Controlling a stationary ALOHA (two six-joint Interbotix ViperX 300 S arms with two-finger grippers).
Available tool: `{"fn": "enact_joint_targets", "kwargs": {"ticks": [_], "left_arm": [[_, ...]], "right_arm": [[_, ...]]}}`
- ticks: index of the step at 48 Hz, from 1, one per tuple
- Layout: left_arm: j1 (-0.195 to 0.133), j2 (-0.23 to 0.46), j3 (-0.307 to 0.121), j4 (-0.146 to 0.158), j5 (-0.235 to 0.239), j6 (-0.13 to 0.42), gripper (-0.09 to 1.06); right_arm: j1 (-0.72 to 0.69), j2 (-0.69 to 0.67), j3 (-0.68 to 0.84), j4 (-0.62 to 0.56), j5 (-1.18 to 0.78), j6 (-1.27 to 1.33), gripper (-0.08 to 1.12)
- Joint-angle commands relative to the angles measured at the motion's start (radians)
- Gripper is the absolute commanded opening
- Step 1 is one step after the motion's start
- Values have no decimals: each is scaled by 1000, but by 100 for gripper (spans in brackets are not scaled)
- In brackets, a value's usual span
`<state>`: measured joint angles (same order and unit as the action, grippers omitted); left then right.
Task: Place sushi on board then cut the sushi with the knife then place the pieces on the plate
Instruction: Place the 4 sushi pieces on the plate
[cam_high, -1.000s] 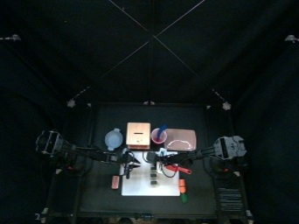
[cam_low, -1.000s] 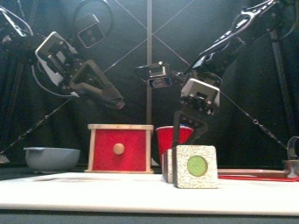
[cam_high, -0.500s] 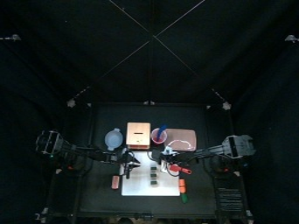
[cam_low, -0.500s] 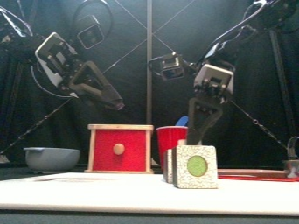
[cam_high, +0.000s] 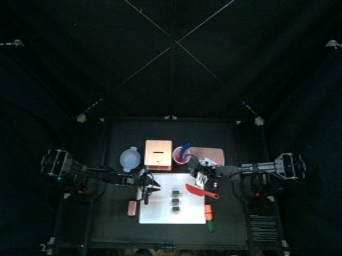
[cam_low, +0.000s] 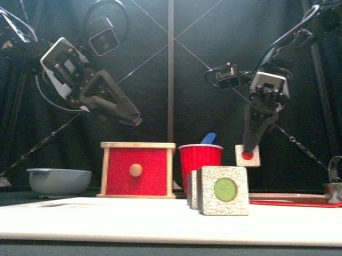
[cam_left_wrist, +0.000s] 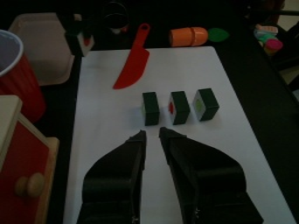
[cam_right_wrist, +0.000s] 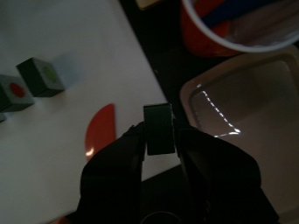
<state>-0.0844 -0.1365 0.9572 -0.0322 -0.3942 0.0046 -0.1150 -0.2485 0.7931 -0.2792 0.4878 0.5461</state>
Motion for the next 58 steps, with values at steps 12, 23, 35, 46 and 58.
{"fn": "enact_joint_targets", "kwargs": {"ticks": [12, 23, 35, 46, 58], "left_arm": [[6, -6, -9, -2, -6, -3, 64], [6, -6, -11, -2, -8, -3, 64], [6, -5, -9, -2, -5, -3, 64], [6, -6, -8, -2, -5, -5, 64], [6, -5, -9, -6, -5, -3, 64]], "right_arm": [[-135, 5, 8, -54, -20, -9, 65], [-173, 37, 11, -67, -55, -3, 70], [-198, 91, 9, -67, -92, -3, 77], [-189, 63, 8, -58, -84, -5, 78], [-48, -11, 0, 20, -81, -3, 78]]}}
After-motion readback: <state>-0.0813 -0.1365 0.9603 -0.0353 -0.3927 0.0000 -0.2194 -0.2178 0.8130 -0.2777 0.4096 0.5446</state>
